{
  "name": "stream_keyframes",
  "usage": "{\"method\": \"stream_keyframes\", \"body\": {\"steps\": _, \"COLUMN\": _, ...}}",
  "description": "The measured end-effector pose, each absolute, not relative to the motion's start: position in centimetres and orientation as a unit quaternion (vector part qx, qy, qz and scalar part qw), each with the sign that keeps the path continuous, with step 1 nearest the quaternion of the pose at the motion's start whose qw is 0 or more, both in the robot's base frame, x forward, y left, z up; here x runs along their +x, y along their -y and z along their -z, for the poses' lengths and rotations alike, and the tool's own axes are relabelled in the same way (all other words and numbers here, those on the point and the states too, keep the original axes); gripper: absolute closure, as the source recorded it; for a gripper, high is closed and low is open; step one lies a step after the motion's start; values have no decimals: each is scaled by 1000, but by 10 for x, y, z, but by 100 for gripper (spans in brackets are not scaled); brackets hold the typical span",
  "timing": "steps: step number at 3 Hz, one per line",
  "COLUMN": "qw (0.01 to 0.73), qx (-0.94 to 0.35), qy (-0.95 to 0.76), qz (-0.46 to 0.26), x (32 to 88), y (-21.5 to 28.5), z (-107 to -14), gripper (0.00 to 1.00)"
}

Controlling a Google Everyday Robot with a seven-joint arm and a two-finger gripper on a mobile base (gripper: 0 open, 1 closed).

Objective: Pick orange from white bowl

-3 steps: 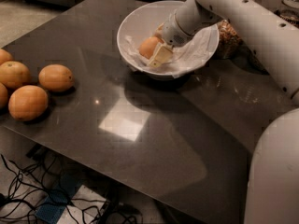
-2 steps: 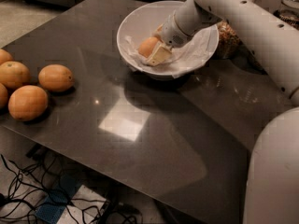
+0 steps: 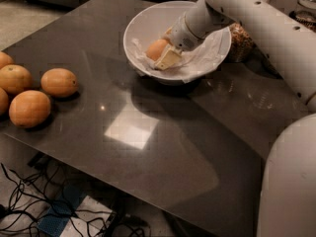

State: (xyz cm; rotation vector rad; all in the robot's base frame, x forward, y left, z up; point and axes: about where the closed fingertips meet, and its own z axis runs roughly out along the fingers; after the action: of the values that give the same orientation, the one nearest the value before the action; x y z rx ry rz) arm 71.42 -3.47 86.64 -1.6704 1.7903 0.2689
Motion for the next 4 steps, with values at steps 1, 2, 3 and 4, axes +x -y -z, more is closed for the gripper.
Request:
{"method": "stream_keyframes", "body": {"steps": 1, "qw": 333, "qx": -639, "qy": -685, "qz": -103, "x": 714, "y": 35, "z": -866, "gripper": 100}}
{"method": "stream_keyframes", "body": {"steps": 2, "qw": 359, "qx": -632, "qy": -674, "qz": -131, "x": 706, "y": 36, "z": -883, "gripper": 100}}
{"method": "stream_keyframes", "body": {"steps": 3, "qw": 401, "qx": -620, "qy": -657, "qz": -155, "x": 696, "y": 42, "z": -912, "gripper": 100}}
{"method": "stream_keyframes", "body": {"steps": 4, "qw": 433, "qx": -610, "qy": -644, "qz": -163, "x": 687, "y": 51, "z": -937, "gripper": 100}}
